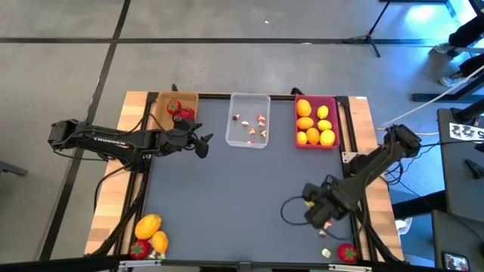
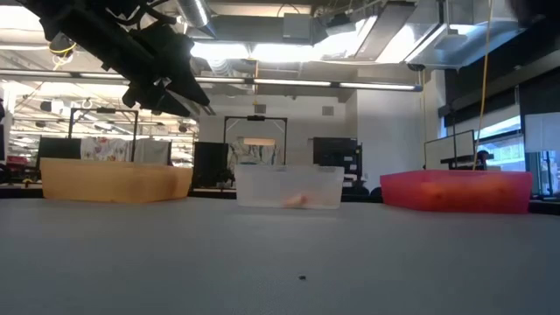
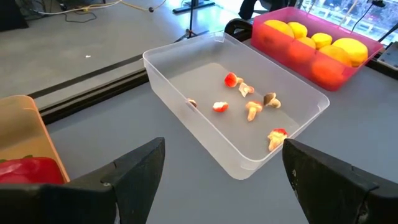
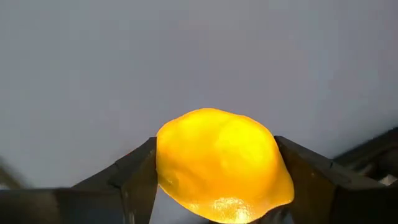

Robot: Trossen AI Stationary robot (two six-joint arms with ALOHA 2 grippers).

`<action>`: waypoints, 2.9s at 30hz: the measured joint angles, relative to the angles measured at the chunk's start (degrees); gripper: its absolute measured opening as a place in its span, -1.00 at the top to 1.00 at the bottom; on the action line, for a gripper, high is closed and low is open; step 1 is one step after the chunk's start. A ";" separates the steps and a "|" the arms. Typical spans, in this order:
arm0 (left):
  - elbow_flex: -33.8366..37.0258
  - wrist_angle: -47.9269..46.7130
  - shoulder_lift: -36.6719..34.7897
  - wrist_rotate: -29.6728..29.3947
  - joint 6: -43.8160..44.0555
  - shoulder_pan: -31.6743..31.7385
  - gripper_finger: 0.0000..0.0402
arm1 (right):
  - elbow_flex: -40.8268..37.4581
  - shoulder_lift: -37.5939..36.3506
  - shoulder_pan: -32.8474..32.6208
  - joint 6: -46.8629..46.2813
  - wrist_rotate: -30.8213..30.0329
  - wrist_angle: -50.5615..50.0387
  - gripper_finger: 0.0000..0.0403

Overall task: Sort produce into baskets
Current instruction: Put the lemon into the pink bin, then put the mushroom into the transparent bin

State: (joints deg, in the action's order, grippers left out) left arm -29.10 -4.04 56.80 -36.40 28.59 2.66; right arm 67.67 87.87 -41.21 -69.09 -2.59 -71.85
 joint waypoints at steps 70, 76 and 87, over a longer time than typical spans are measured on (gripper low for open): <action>0.00 0.04 0.00 0.00 3.64 0.00 -0.58 | -12.30 -2.50 81.00 60.89 -29.27 22.93 -0.86; 0.00 0.03 0.00 0.00 3.64 0.00 -0.58 | -10.10 -2.57 78.49 61.71 -29.31 18.49 -0.89; 0.00 0.01 0.02 0.00 3.62 0.00 -0.58 | -4.02 -8.20 63.08 53.34 -22.53 6.01 -0.89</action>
State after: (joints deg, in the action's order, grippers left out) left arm -29.10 -4.03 56.81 -36.40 32.21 2.66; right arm 63.65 79.67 21.87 -15.75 -25.12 -65.85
